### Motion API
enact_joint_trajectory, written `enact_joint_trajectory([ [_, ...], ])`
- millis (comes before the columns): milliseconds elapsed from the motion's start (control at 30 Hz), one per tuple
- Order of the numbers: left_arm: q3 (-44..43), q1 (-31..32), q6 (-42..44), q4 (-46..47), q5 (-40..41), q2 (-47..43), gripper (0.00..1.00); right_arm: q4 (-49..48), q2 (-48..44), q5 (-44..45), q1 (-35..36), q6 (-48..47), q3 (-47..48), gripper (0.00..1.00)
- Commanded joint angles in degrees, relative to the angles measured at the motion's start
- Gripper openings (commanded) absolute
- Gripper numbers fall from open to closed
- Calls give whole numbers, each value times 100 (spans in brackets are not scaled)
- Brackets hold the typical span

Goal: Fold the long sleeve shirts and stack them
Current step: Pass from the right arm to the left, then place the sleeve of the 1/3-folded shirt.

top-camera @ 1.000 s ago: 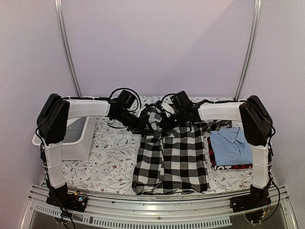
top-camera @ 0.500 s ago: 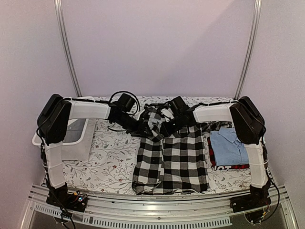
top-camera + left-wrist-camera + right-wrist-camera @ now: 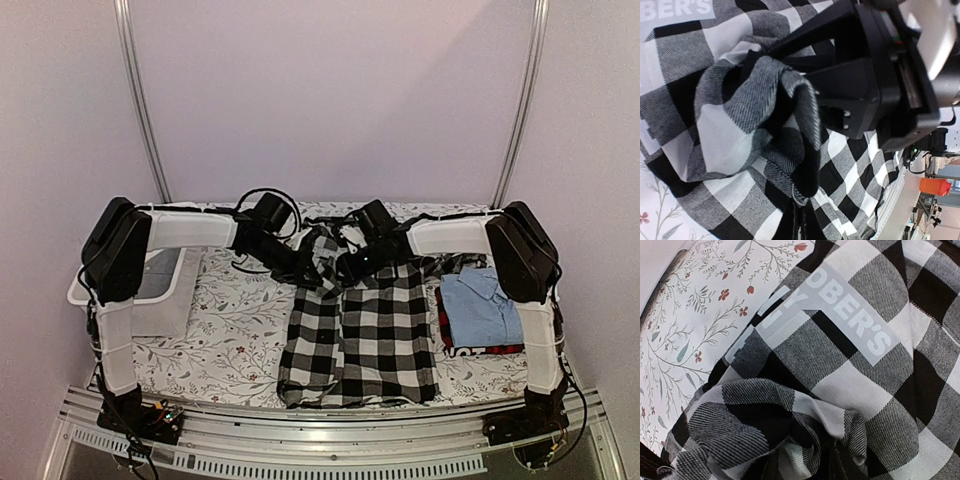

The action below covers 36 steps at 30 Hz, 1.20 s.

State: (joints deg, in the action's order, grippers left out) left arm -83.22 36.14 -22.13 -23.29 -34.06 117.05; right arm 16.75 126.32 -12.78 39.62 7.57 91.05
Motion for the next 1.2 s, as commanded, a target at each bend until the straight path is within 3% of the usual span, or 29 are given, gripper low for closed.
enact_joint_trajectory([
  [0, -89, 217, -162, -378, -202, -213, 0, 65, -638, 254, -33, 92, -70, 37],
  [133, -27, 370, -846, -346, -677, -571, 0, 127, -921, 439, -35, 127, -74, 48],
  [300, 623, 569, -2378, 604, -1294, -1338, 0, 345, -1318, 853, -33, 245, -23, 62],
  [500, 2236, 596, -4211, 2186, -1492, -2203, 0, 574, -1615, 910, -33, 375, -45, 68],
  [867, 3885, 721, -4400, 2216, -1300, -2735, 0, 558, -1900, 678, -24, 568, -623, 74],
  [1033, 3971, 719, -4164, 1978, -1124, -2567, 2, 548, -1969, 730, 47, 684, -757, 76],
  [1167, 3770, 650, -3611, 1175, -636, -2487, 10, 489, -2044, 832, 192, 799, -878, 75],
])
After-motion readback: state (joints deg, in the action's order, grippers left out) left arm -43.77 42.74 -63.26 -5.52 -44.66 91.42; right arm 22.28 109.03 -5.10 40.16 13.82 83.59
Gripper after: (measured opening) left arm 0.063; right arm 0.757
